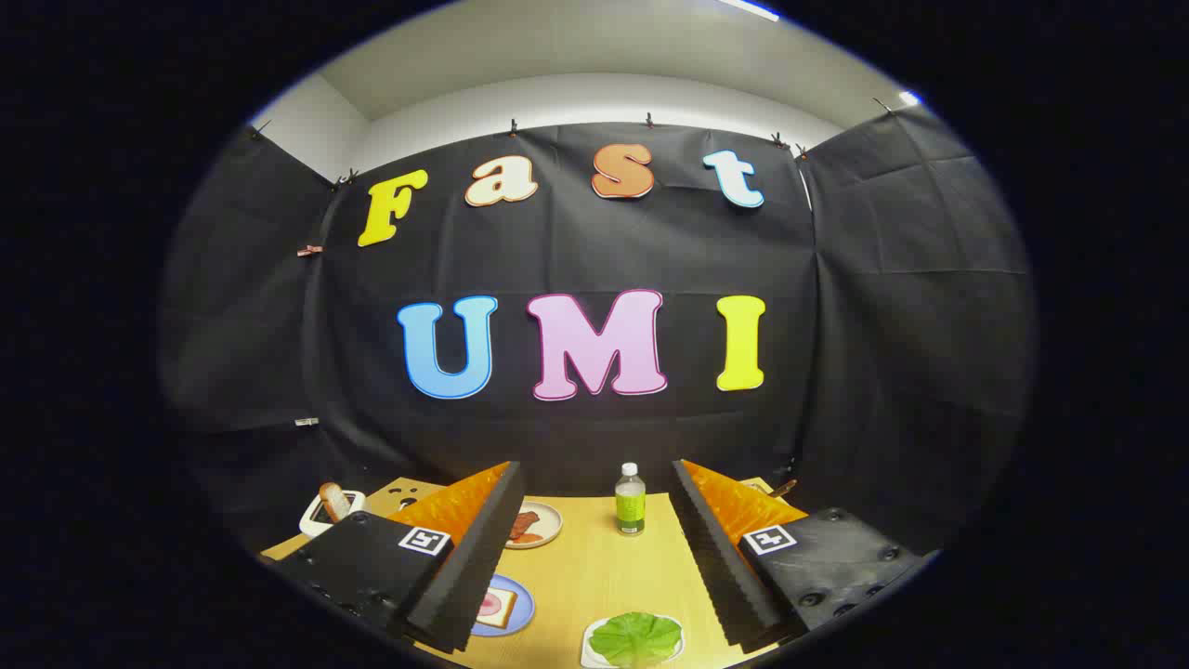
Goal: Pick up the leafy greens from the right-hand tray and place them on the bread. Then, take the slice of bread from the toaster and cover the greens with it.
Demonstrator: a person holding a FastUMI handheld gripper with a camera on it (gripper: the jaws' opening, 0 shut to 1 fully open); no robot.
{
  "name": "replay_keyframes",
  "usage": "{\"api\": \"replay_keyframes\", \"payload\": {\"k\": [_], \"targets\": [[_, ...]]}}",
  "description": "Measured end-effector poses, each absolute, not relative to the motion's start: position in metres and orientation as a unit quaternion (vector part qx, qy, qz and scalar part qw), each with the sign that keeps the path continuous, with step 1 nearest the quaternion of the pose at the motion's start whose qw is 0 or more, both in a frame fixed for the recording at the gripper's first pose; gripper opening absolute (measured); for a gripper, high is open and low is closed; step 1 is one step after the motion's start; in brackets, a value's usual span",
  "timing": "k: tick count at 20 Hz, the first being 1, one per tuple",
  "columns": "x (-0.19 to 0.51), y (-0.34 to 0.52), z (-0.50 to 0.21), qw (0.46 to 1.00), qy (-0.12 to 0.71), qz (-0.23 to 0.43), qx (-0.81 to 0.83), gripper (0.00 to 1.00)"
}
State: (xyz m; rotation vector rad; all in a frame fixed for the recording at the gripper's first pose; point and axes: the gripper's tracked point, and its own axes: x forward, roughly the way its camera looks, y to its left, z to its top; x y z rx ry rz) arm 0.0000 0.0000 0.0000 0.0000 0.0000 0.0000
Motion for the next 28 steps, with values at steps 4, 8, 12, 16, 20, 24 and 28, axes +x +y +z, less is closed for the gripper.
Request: {"api": "replay_keyframes", "payload": {"k": [4,8,12,16,20,24,28], "targets": [[0.001,-0.013,-0.003,1.000,-0.001,-0.011,0.009,0.98],[-0.001,-0.007,-0.021,1.000,0.018,0.006,0.025,0.99],[0.001,-0.004,-0.028,0.999,0.026,0.016,0.024,0.99],[0.006,-0.004,-0.033,0.999,0.030,0.023,0.028,0.99],[0.012,-0.006,-0.044,0.999,0.042,0.024,0.024,0.99],[0.019,-0.007,-0.067,0.997,0.066,0.034,0.019,0.99],[0.024,-0.011,-0.113,0.992,0.113,0.048,0.006,0.99]]}}
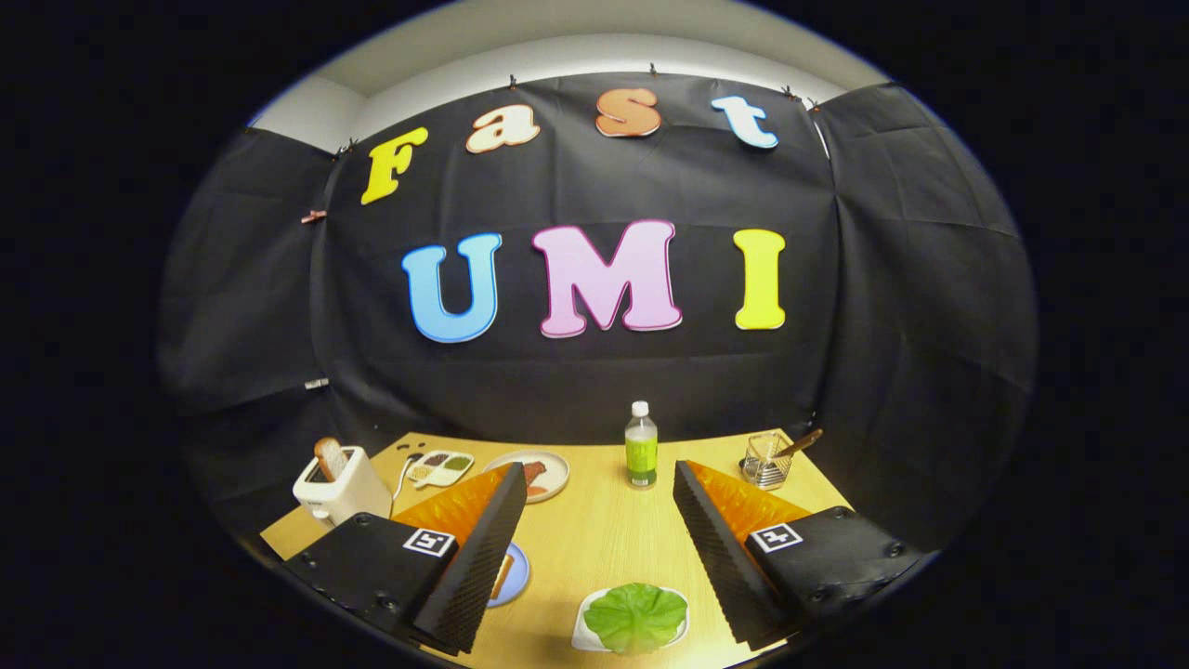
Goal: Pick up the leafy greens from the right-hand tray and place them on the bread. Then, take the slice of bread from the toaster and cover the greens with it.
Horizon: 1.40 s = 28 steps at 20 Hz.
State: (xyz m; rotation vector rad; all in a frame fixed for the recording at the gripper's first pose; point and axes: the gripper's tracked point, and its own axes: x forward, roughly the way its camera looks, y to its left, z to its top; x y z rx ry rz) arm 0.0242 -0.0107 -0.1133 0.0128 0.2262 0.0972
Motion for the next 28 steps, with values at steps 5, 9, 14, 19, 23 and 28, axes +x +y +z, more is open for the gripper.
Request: {"api": "replay_keyframes", "payload": {"k": [5,9,14,19,23,28], "targets": [[0.025,-0.018,-0.182,0.980,0.186,0.065,-0.015,0.99],[0.028,-0.023,-0.234,0.967,0.241,0.085,-0.018,0.99],[0.022,-0.029,-0.297,0.944,0.306,0.115,-0.051,0.99],[0.007,-0.042,-0.356,0.915,0.371,0.138,-0.082,1.00],[0.008,-0.051,-0.379,0.902,0.400,0.140,-0.085,1.00],[-0.001,-0.055,-0.410,0.877,0.444,0.148,-0.114,1.00]]}}
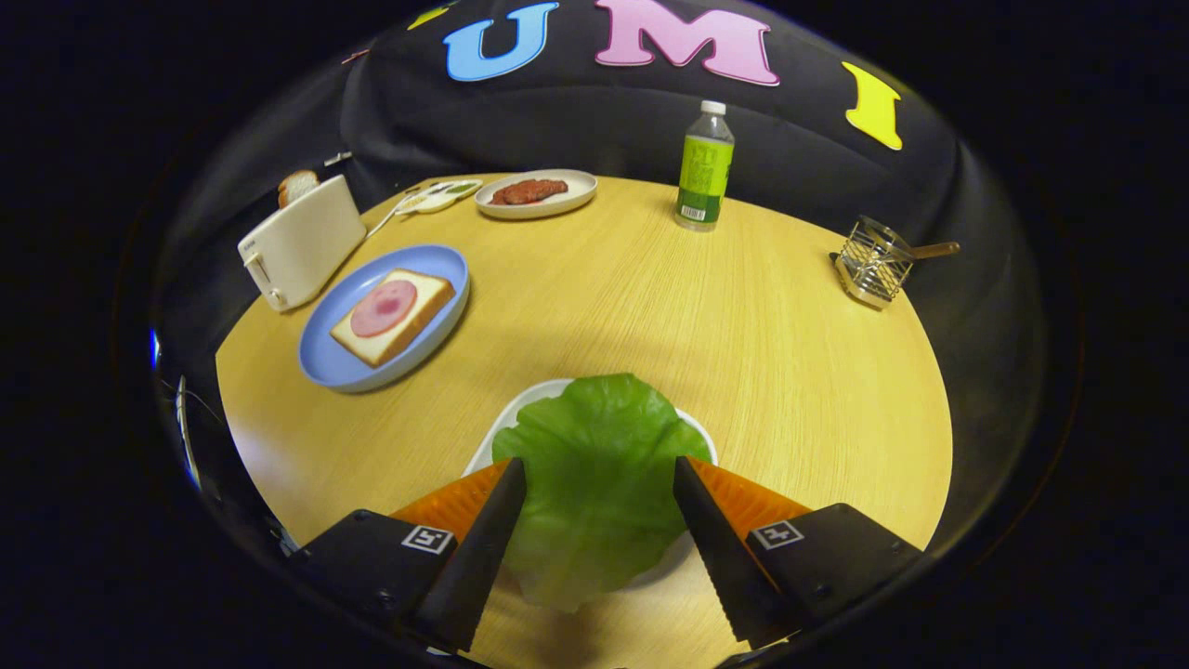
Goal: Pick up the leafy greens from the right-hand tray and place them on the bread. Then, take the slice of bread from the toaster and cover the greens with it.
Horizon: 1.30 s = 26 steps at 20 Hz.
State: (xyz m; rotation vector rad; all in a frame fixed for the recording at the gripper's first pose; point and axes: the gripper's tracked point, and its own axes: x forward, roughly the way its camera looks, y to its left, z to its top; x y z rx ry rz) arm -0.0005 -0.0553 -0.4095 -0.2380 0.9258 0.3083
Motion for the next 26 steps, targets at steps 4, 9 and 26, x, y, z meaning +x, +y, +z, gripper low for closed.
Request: {"api": "replay_keyframes", "payload": {"k": [4,9,26], "targets": [[-0.006,-0.052,-0.412,0.871,0.462,0.139,-0.096,0.97],[-0.014,-0.042,-0.413,0.859,0.483,0.136,-0.101,0.80],[-0.018,-0.032,-0.383,0.844,0.518,0.113,-0.081,0.06]]}}
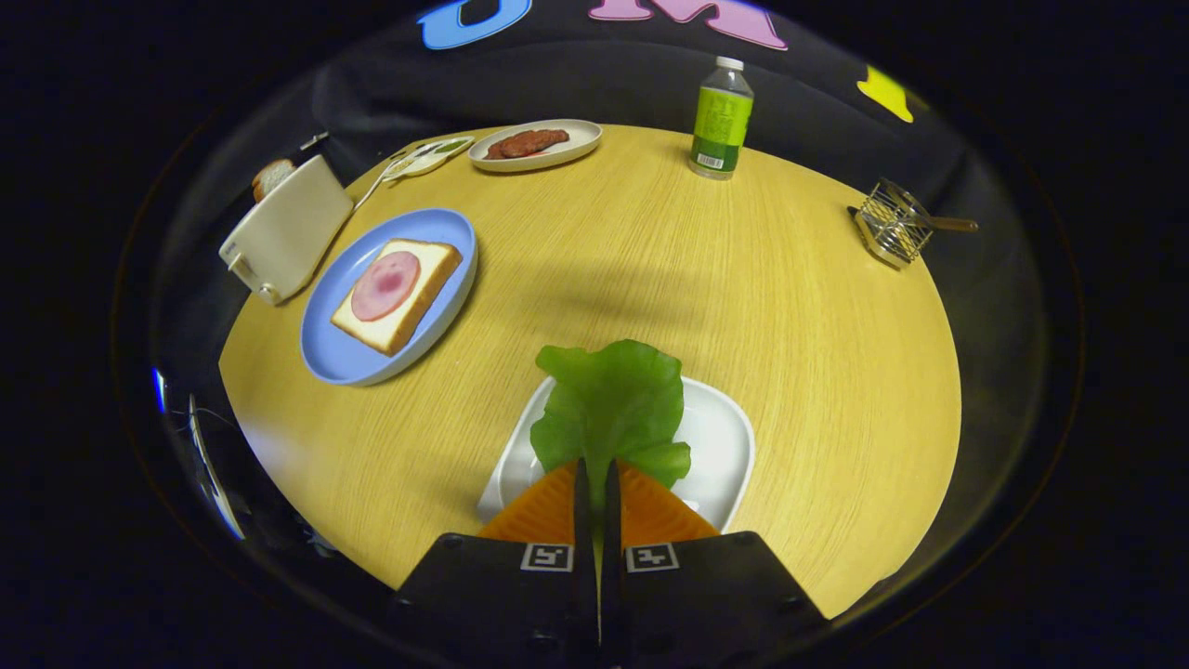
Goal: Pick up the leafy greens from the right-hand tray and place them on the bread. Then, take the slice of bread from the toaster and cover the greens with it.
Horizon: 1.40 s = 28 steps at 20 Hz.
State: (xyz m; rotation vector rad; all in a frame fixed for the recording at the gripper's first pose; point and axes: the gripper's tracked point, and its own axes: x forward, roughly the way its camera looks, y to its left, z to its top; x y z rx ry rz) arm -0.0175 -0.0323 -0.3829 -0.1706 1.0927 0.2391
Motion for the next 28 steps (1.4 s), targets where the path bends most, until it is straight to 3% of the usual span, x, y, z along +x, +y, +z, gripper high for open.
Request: {"api": "replay_keyframes", "payload": {"k": [5,12,28], "targets": [[-0.009,-0.014,-0.327,0.866,0.483,0.112,-0.074,0.06],[0.012,0.076,-0.275,0.876,0.448,0.175,-0.041,0.06],[0.065,0.181,-0.353,0.840,0.492,0.207,-0.096,0.09]]}}
